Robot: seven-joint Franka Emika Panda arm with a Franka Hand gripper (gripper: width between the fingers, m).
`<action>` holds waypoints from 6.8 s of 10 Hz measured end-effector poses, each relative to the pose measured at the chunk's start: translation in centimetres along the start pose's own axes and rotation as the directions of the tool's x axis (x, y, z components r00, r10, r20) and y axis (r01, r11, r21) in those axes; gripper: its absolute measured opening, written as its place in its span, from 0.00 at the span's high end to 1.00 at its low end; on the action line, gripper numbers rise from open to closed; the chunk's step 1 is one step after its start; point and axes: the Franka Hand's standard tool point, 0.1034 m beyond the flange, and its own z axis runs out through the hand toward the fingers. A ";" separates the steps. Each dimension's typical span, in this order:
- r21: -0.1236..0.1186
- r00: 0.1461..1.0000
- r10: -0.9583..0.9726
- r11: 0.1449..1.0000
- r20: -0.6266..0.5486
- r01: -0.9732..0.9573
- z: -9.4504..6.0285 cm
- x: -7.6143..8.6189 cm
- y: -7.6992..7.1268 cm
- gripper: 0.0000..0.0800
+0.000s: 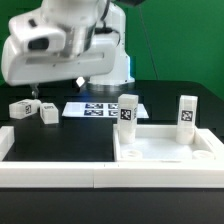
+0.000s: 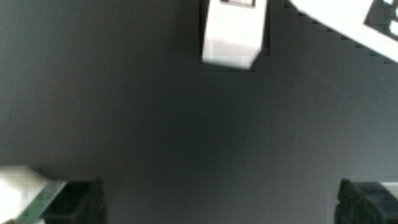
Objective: Assemble square table
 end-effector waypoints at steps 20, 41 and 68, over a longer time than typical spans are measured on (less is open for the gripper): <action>0.061 0.944 0.156 0.982 0.292 -0.181 8.7 -2.8 -1.4 0.19; 0.061 0.983 0.161 0.986 -0.085 -0.156 -6.5 -0.1 -2.4 0.64; 0.072 0.319 0.154 0.964 -0.935 -0.255 -19.3 17.1 -12.8 0.64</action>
Offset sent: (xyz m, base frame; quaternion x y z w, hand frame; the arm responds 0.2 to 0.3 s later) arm 0.0000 0.0000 0.0000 0.0000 0.0000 0.0000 1.0000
